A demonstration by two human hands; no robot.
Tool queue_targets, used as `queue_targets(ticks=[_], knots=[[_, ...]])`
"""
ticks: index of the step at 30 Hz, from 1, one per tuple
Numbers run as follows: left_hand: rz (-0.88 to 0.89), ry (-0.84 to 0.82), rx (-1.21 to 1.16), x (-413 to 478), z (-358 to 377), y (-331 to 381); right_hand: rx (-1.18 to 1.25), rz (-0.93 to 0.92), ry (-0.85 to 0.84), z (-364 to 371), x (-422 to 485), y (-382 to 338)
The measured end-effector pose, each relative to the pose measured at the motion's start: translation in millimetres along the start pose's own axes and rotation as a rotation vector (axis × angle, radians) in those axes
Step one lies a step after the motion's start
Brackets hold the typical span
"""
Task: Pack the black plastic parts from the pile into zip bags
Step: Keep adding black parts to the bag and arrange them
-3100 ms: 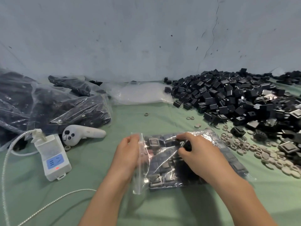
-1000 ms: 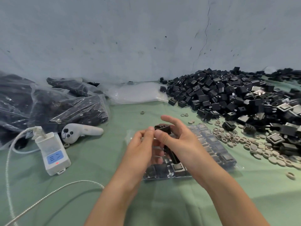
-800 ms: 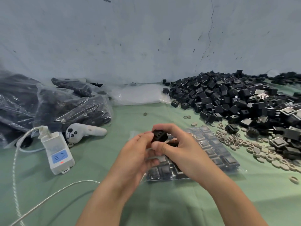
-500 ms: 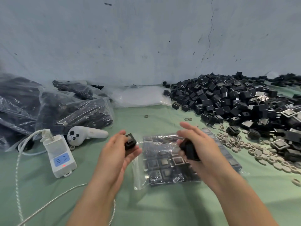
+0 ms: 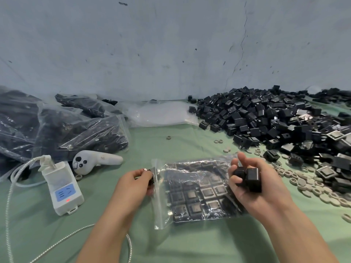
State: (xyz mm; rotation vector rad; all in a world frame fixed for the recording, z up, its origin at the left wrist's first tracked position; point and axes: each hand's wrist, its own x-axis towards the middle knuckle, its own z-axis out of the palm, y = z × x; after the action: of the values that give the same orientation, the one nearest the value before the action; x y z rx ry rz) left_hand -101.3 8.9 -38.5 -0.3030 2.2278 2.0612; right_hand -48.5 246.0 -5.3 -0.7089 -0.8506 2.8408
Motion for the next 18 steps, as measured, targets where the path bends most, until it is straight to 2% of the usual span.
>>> queue_targets(ticks=[4,8,12,18], knots=[[-0.03,-0.11,-0.09,0,2,1,0.007,-0.009,0.005,4,7,0],[-0.077,-0.147,-0.15,2,2,3,0.021,0.006,-0.011,9,15,2],[-0.065,-0.199,-0.109,5,4,1,0.023,0.015,-0.013,11,21,3],[0.052,-0.08,0.024,10,16,-3,0.034,0.0,-0.005,11,25,-2]])
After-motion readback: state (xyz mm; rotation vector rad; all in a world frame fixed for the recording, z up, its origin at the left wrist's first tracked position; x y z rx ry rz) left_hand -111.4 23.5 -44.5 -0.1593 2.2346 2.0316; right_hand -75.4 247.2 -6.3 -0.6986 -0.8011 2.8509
